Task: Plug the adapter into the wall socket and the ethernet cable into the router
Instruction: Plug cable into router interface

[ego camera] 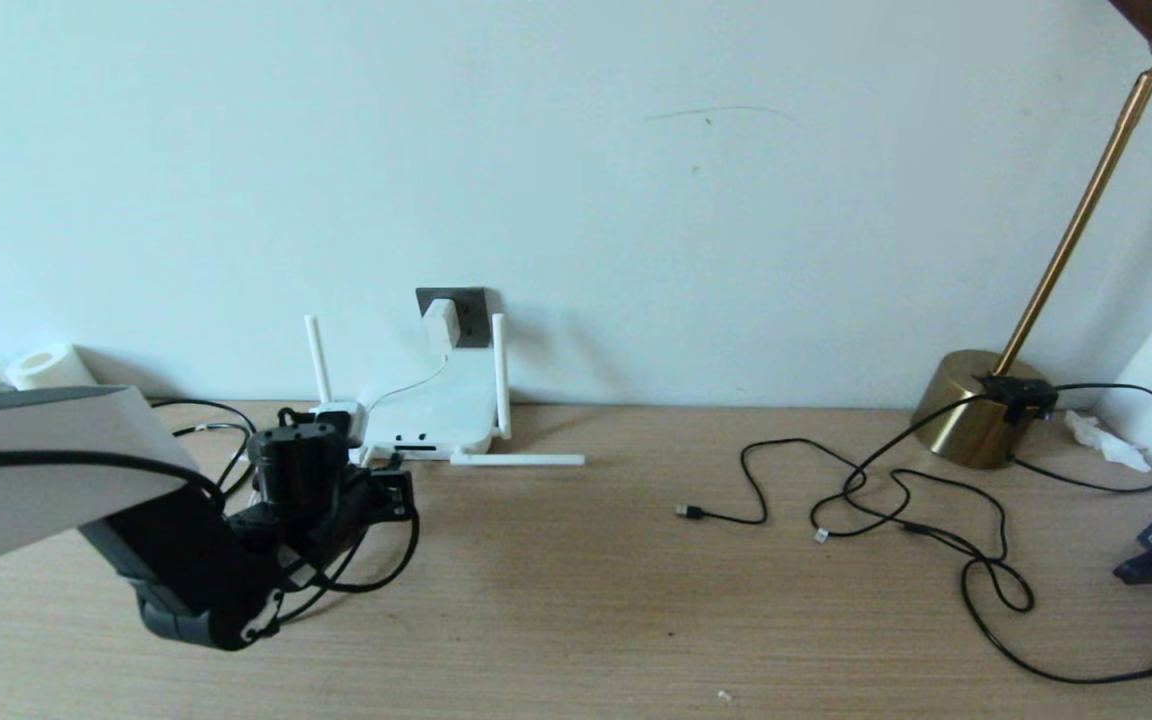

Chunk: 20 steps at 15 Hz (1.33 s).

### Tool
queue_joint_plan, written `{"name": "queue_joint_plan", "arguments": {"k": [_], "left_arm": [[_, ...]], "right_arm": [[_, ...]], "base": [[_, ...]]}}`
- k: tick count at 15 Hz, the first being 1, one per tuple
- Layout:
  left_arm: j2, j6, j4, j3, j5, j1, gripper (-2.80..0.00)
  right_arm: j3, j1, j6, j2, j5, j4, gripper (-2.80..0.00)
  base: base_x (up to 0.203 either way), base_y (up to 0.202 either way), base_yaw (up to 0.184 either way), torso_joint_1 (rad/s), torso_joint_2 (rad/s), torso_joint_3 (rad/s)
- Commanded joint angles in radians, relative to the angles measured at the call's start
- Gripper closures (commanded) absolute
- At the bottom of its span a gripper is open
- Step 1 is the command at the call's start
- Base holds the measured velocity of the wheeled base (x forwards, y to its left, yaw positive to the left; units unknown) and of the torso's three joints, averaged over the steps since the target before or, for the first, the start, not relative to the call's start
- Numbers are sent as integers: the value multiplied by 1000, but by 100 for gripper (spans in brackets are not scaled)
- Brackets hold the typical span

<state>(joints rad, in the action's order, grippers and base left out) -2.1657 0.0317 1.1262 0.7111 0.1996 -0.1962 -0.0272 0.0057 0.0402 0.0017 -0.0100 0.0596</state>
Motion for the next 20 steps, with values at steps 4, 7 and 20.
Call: {"name": "queue_joint_plan", "arguments": {"k": [4,7,20], "left_arm": [[1,1,7,2,1,0,0],[3,-1,6,5,1,0,0],[-5,-1,6,8,1,0,0]], "right_arm": [[7,0,-15,1,12,-14,0],[12,0,-17,1,12,-30,0],[12,0,-19,1,12,-29,0]], "base": [[0,0,0,0,0,0],[0,0,0,0,0,0],[0,0,0,0,0,0]]}}
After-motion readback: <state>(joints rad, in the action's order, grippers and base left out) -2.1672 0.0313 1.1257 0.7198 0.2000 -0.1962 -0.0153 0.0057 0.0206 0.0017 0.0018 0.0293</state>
